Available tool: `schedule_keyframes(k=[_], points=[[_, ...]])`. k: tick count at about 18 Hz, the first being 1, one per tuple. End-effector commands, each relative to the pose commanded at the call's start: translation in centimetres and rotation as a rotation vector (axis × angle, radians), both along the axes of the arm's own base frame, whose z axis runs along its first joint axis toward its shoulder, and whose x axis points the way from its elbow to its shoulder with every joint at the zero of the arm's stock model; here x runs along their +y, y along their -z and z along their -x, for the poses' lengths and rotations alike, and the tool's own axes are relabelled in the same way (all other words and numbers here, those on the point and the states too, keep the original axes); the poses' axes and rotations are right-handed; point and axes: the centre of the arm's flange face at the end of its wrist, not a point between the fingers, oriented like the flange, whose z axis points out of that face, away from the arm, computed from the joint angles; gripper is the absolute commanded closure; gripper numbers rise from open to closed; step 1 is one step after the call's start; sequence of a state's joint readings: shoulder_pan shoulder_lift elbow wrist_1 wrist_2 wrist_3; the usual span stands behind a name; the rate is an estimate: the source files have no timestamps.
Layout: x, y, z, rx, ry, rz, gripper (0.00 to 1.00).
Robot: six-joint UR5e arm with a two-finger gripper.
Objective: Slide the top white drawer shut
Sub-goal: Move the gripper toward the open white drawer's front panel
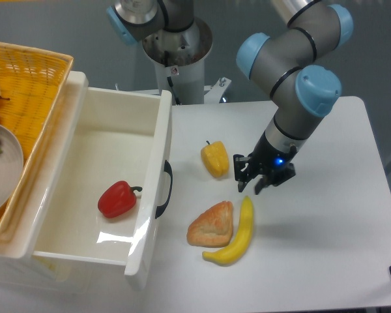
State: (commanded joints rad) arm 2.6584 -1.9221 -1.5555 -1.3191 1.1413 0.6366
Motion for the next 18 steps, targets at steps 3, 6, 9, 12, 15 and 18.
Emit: schedule_keyframes(k=[3, 6, 9, 12, 15, 18], points=[[0.7, 0.1, -0.5, -0.014, 0.013, -0.017, 0.82], [1.0, 0.2, -0.9, -0.038, 0.015, -0.032, 0.91], [2.1, 0.6, -2.0, -0.072, 0.032, -0.043, 0.98], [3.0, 0.9, -3.0, -0.111, 0.044, -0.052, 0.98], [3.6, 1.6, -3.5, -0.139, 0.055, -0.061, 0.98], [3.9, 1.8, -3.6, -0.16, 0.052, -0.082, 0.98]])
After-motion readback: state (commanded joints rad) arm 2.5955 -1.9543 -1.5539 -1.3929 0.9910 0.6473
